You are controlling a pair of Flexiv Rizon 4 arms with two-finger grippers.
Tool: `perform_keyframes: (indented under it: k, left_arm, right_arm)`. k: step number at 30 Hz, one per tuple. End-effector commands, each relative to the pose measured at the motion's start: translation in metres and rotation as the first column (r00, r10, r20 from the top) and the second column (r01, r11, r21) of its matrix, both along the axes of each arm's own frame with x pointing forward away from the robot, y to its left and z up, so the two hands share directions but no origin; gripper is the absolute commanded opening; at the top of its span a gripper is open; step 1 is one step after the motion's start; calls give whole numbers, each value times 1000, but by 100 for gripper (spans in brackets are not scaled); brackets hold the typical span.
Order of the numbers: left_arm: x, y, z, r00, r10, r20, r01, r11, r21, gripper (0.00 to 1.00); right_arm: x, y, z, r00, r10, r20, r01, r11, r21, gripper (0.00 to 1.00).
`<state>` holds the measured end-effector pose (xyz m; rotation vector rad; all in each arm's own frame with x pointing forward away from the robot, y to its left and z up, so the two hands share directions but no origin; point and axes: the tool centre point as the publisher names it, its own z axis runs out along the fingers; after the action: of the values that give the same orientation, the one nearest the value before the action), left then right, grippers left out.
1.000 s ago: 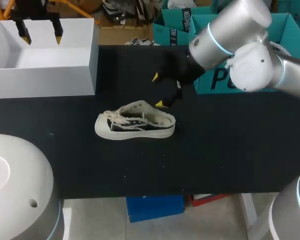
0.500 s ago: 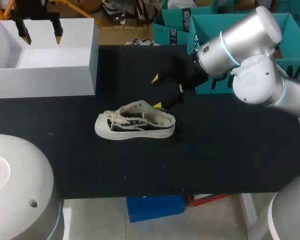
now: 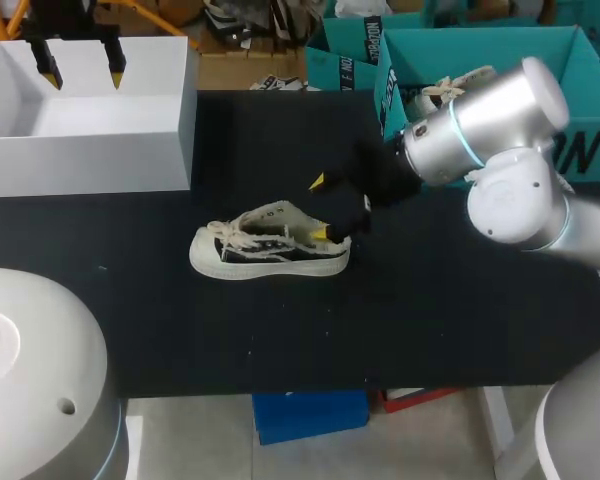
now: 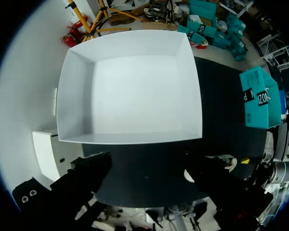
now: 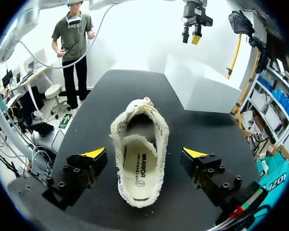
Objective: Take the shoe out of the shoebox, open the shoe tongue, remove and reinsert the insole, then place the shoe into the shoebox
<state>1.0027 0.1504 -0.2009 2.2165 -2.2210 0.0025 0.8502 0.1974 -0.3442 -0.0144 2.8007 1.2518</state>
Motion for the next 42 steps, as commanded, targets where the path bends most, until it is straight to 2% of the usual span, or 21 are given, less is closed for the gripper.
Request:
perform_keyframes:
  k: [1, 22, 42]
  left_arm:
    - [-1, 0, 1, 1000, 1, -1, -1, 1000, 2, 100]
    - [-1, 0, 1, 1000, 1, -1, -1, 1000, 2, 100]
    - [-1, 0, 1, 1000, 1, -1, -1, 1000, 2, 100]
  right_arm:
    - [-7, -6, -8, 1000, -8, -3, 8, 1000, 6, 100]
    - [-9, -21, -51, 998, -33, -46, 33, 999, 16, 100]
    - [3, -32, -71, 997, -47, -64, 47, 999, -3, 100]
